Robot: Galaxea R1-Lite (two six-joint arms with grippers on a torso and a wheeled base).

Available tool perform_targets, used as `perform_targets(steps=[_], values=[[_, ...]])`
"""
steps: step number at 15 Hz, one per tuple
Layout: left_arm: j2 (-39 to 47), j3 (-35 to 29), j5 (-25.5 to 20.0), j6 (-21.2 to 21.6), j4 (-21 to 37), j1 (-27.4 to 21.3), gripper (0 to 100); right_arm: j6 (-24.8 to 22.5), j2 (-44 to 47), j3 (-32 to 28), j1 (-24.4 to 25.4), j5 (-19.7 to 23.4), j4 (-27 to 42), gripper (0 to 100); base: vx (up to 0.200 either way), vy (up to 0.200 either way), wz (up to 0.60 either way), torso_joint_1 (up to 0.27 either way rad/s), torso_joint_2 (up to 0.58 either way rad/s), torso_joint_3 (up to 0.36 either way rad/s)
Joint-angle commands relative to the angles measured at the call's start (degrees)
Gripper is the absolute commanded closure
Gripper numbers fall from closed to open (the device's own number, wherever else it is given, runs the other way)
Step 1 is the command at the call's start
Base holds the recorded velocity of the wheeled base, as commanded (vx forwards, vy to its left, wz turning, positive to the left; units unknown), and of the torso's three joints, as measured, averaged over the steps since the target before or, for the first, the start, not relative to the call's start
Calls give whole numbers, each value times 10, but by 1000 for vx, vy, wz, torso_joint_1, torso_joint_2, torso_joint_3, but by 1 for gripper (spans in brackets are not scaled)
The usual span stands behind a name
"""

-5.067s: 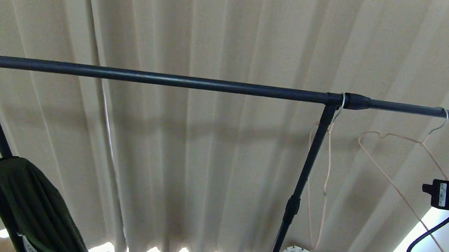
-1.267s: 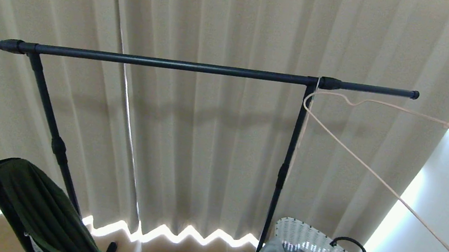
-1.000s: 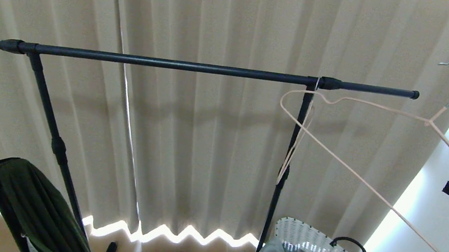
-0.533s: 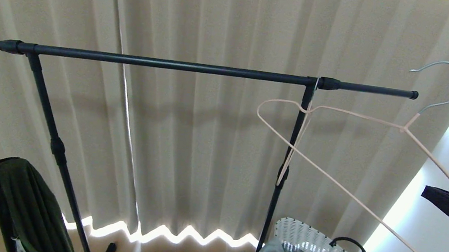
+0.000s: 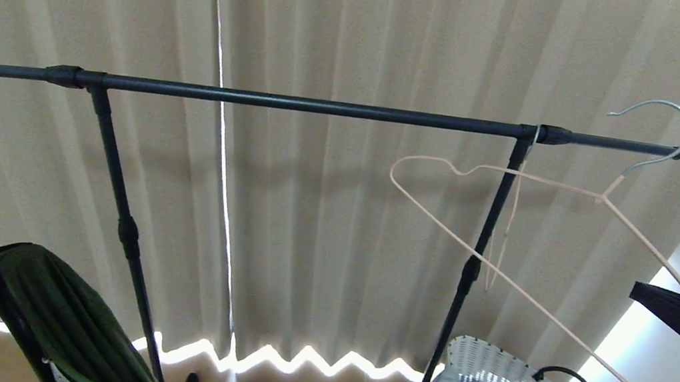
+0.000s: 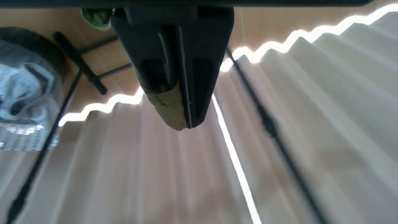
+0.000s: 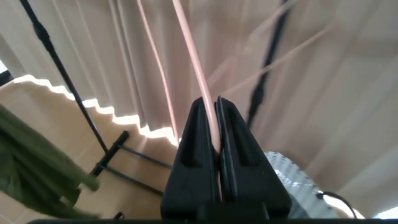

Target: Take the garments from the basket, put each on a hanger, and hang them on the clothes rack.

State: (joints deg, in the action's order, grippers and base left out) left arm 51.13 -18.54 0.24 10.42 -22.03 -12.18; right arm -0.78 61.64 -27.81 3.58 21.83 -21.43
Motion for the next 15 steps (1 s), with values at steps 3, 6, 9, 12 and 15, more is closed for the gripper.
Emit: perform_targets(steps=[3,6,9,12,15], values=[[0,3,0,-1,0,0,100,-2,31,-4,1,-2,-1,100,0,0,0,0,0,0],[16,-24,2,16,3,0,100,-1,67,-10,13,-3,-2,100,0,0,0,0,0,0],[95,-88,17,24,4,0,100,2,93,-15,69,-28,-3,100,0,0,0,0,0,0],[210,-190,58,18,3,-6,100,20,97,-16,146,-46,-4,100,0,0,0,0,0,0],[298,-282,114,-24,4,-45,100,74,100,-17,230,-48,-4,100,0,0,0,0,0,0]])
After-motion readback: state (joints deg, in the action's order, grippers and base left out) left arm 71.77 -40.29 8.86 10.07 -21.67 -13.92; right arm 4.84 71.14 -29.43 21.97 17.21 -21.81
